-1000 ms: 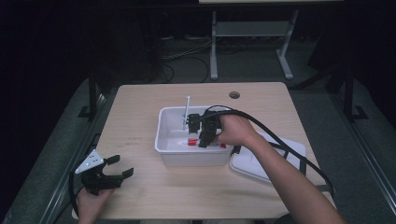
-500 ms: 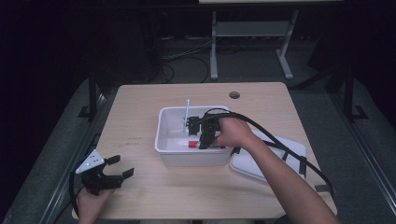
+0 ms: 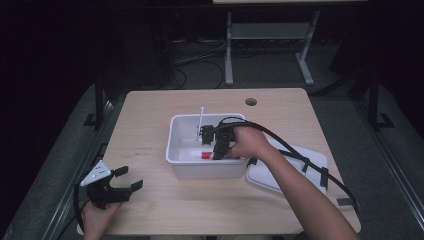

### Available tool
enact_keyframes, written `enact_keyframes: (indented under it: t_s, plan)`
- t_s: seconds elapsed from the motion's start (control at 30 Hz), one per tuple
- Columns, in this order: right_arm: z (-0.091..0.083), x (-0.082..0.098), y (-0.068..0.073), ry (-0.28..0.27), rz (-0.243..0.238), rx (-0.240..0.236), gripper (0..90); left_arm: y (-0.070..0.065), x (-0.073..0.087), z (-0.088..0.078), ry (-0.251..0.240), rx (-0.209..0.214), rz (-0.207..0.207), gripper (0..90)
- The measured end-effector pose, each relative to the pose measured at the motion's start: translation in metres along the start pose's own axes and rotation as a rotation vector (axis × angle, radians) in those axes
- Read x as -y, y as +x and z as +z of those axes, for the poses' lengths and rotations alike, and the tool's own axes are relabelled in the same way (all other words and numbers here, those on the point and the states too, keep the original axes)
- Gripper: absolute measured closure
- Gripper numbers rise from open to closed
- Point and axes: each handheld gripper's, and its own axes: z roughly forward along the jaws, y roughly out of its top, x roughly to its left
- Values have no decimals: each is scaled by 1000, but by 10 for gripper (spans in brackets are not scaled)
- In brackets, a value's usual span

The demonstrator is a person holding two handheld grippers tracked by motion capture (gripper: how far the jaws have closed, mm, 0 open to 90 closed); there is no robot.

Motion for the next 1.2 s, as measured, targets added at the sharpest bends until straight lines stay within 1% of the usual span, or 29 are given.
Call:
enact_keyframes:
  t_s: [0.03,0.1,0.2,0.4,0.43,0.57,0.67,0.8,0.87,1.03,1.2]
  plan:
    - [2,2,-1,12,6,-3,690,0,0,0,1,0,1,155]
    - [3,2,-1,12,8,-3,686,0,0,0,-1,1,-1,155]
    - [1,4,-2,-12,24,8,646,-1,0,1,2,0,1,155]
    - [-8,6,-2,-38,29,20,629,-1,0,0,3,0,3,155]
    - [-11,7,-2,-40,37,21,626,0,0,0,3,0,5,155]
    - [-21,10,-2,-54,38,26,599,-1,0,1,6,1,3,155]
    - [-30,13,-1,-47,45,40,590,-1,-1,1,6,1,6,155]
    - [-47,18,1,-75,50,58,575,-1,-1,1,6,0,7,155]
    - [-52,20,2,-79,51,69,567,-1,-1,1,6,0,8,155]
    - [-66,30,3,-81,69,90,542,-1,-1,2,5,0,8,155]
    - [-78,45,3,-92,89,106,530,-2,-1,2,7,0,8,155]
